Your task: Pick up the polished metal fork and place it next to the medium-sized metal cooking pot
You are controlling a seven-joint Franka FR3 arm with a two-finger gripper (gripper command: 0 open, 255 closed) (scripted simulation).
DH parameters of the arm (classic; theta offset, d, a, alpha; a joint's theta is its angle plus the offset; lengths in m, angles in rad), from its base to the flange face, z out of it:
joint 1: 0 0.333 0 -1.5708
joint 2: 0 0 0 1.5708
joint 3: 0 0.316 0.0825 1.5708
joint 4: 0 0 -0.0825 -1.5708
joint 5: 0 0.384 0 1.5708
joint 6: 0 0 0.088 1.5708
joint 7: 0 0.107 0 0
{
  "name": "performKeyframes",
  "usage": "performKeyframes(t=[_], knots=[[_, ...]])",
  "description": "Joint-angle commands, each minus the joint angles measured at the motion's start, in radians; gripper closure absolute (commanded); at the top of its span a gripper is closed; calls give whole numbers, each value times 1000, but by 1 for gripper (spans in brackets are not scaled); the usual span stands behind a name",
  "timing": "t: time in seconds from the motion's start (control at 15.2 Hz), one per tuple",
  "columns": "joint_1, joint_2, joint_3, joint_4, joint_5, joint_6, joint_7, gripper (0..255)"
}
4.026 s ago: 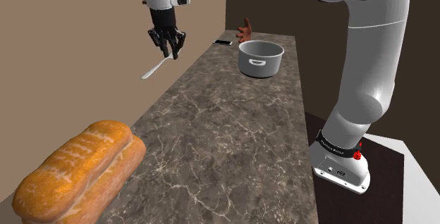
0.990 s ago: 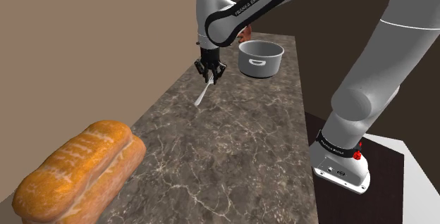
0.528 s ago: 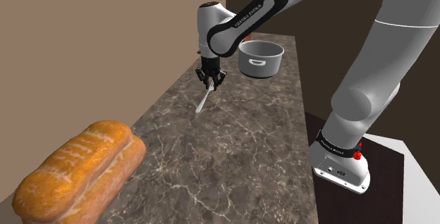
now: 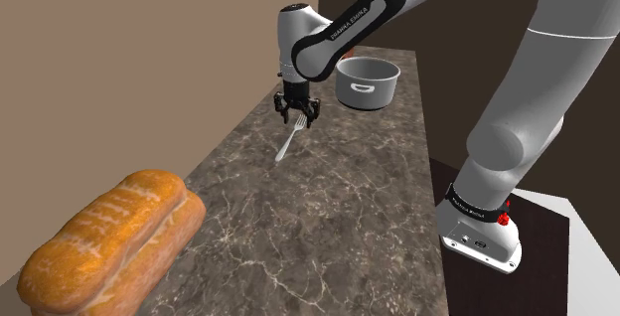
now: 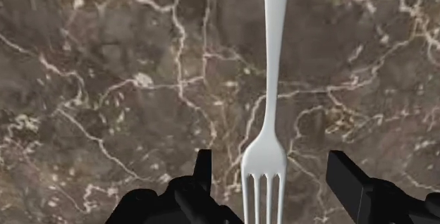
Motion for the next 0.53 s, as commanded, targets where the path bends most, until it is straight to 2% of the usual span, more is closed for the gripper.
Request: performKeyframes(t=[0.0,0.2,0.46], knots=[[0,0,0,0,0,0,0,0],[0,0,0,0,0,0,0,0],[-1,-84,5,48,61,-120,-43,0]])
